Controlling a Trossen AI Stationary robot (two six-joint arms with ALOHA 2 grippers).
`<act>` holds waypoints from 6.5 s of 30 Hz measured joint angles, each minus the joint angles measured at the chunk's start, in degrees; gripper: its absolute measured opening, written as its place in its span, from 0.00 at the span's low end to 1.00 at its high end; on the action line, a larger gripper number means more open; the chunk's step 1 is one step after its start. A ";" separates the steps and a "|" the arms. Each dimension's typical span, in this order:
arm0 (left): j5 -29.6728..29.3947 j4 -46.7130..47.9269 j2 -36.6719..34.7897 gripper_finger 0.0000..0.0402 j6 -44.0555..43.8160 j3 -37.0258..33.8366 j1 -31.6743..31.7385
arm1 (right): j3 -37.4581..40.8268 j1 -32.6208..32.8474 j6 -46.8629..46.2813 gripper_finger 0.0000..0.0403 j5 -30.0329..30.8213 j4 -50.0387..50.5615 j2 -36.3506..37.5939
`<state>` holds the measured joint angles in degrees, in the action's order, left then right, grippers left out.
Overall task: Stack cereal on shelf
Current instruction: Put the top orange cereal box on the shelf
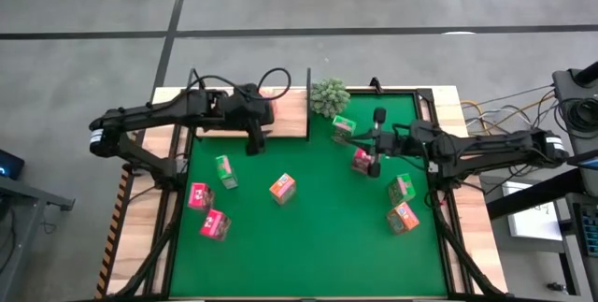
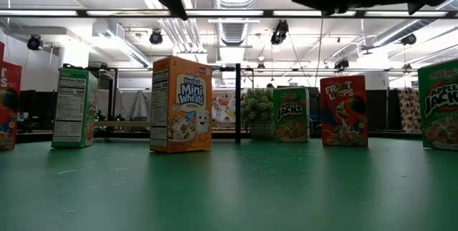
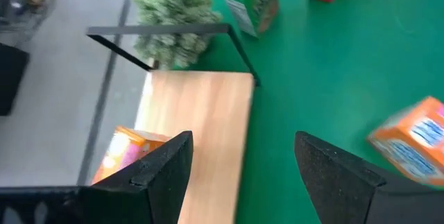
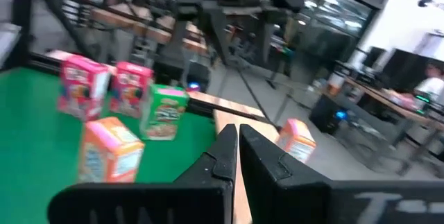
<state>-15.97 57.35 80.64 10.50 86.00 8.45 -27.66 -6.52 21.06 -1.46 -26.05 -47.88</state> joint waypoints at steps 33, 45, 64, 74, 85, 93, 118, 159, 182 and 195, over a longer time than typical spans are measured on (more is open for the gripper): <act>3.32 -0.79 0.43 0.59 27.95 1.36 20.45 | 0.04 -1.55 7.43 0.02 0.04 1.41 1.32; 6.17 -1.67 7.04 0.59 31.20 1.31 21.83 | 0.04 -3.95 7.06 0.02 0.03 2.14 1.21; 3.92 -5.73 9.04 0.86 32.51 1.31 24.96 | 0.04 -5.31 7.06 0.02 0.03 2.85 1.19; 4.38 -4.68 11.75 0.93 33.61 1.31 25.48 | 0.04 -5.31 7.13 0.02 0.03 2.82 1.19; 8.52 -4.82 15.67 0.89 33.81 1.31 28.41 | 0.04 -5.31 7.75 0.02 0.03 2.92 1.19; 9.29 -4.81 17.54 0.82 33.96 1.31 29.68 | 0.04 -5.31 8.28 0.02 0.03 3.00 1.19; 8.88 -3.17 17.35 0.45 34.05 1.31 29.66 | 0.04 -5.53 8.15 0.02 0.07 3.04 1.19; 2.61 6.07 13.55 0.42 32.04 1.29 43.21 | 0.04 -5.53 7.54 0.02 0.03 3.52 1.19; 1.08 9.69 15.18 0.42 30.34 1.25 43.21 | 0.04 -5.53 7.72 0.02 -0.01 3.52 1.19; -0.08 9.68 15.39 0.52 30.12 1.25 43.21 | 0.04 -5.53 7.71 0.02 -0.01 3.52 1.19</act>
<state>-16.05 67.02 96.03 40.62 87.24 51.66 -27.62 -12.05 28.77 -1.48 -22.52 -46.70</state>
